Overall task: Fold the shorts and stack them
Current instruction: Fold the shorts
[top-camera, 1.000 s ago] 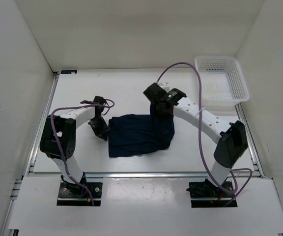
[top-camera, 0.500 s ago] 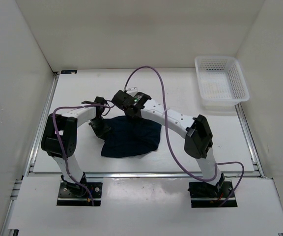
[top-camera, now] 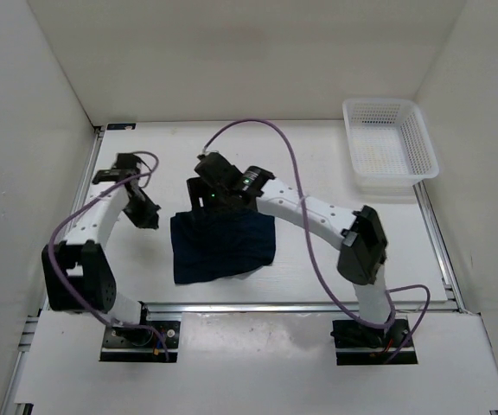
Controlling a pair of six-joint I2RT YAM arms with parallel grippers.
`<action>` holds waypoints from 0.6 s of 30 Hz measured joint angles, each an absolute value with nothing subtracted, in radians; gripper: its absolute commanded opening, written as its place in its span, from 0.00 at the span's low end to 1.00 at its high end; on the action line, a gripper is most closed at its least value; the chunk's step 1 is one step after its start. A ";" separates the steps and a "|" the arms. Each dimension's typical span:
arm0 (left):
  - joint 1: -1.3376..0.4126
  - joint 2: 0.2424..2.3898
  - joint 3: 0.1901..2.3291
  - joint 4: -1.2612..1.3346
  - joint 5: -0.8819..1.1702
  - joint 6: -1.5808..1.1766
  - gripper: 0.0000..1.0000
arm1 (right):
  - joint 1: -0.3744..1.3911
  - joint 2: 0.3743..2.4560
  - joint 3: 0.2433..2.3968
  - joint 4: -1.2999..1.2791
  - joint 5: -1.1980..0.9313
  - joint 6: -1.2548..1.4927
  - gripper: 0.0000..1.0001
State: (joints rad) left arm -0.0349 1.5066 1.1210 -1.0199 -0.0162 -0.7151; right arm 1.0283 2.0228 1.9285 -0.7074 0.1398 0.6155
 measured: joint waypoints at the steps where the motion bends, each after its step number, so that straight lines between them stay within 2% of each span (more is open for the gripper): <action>1: 0.004 1.469 1.153 -1.038 -0.023 -0.701 0.10 | 1.028 1.984 1.882 -0.679 0.130 0.614 0.73; 4: 0.075 1.400 1.250 -1.074 -0.043 -0.654 0.12 | 1.025 1.838 1.720 -0.632 0.113 0.617 0.56; 5: 0.077 1.390 1.273 -1.080 -0.044 -0.640 0.13 | 1.019 1.784 1.653 -0.602 0.109 0.622 0.48; 7: 0.052 1.380 1.306 -1.093 -0.046 -0.606 0.14 | 0.997 1.675 1.528 -0.585 0.111 0.634 0.41; 12: -0.148 1.430 1.338 -1.116 -0.035 -0.571 0.25 | 0.864 1.471 1.216 -0.548 0.132 0.680 0.42; 17: -0.374 1.647 1.504 -1.132 -0.013 -0.579 0.92 | 0.726 1.365 1.019 -0.584 0.143 0.704 0.43; 18: -0.406 1.702 1.547 -1.126 -0.011 -0.581 0.93 | 0.709 1.346 1.002 -0.595 0.144 0.705 0.43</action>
State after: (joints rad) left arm -0.4061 1.7016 1.5467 -1.1255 -0.0113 -0.5812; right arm 0.7090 1.3457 1.0016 -0.5949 0.1444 0.7048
